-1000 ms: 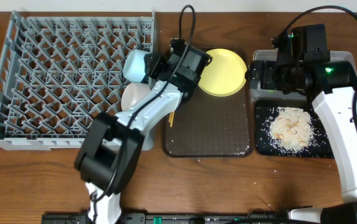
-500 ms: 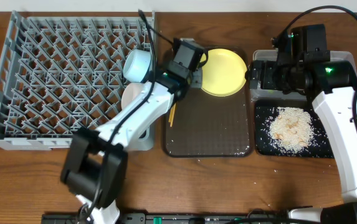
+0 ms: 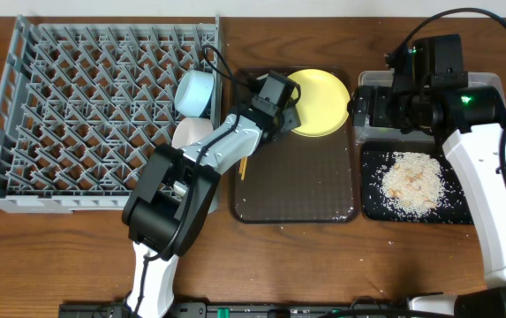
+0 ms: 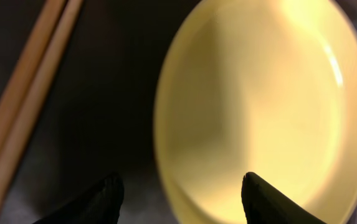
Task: Sort waste into correct bins and load items into the dishwasher
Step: 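Grasp the yellow plate edge with the left gripper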
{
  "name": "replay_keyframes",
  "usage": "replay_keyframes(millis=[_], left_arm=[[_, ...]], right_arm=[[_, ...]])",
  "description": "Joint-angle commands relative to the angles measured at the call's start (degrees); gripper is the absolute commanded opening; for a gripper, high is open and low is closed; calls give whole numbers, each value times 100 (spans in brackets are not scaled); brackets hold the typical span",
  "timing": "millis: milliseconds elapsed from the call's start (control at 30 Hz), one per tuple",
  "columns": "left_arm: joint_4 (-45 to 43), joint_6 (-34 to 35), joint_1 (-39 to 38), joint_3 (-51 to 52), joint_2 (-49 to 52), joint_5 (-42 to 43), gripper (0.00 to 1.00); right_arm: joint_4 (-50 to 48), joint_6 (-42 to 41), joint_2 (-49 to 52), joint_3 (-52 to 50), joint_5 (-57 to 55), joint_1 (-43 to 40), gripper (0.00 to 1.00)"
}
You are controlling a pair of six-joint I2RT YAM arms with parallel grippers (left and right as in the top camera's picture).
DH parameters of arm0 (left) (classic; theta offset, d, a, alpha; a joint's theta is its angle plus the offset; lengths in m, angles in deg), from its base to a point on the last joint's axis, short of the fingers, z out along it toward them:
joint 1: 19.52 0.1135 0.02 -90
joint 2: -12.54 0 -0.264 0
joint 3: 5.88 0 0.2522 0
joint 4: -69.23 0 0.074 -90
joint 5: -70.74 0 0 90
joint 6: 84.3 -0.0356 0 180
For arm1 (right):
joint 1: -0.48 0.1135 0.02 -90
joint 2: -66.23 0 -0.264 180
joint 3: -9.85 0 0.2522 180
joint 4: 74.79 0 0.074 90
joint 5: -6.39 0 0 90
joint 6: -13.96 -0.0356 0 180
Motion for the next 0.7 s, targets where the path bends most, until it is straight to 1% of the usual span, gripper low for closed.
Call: replay_keyframes(millis=[0, 100, 267, 367, 400, 533, 667], left_arm=[[-63, 144, 39, 13, 118, 164, 62], [-76, 144, 39, 13, 240, 164, 62], [-105, 516, 39, 13, 498, 212, 62], [-225, 531, 39, 13, 590, 310, 61], [-271, 531, 39, 13, 616, 356, 56], [-358, 535, 39, 13, 774, 492, 42], [-363, 612, 39, 13, 1064, 503, 41]], right_arm=[[9, -2, -35, -4, -13, -11, 99], [9, -2, -35, -4, -13, -13, 99], [9, -2, -35, -4, -13, -11, 99], [9, -2, -35, -4, -13, -11, 99], [9, 0, -35, -4, -13, -11, 99], [9, -2, -35, -4, -11, -11, 99], [9, -2, -35, -4, -13, -11, 99]])
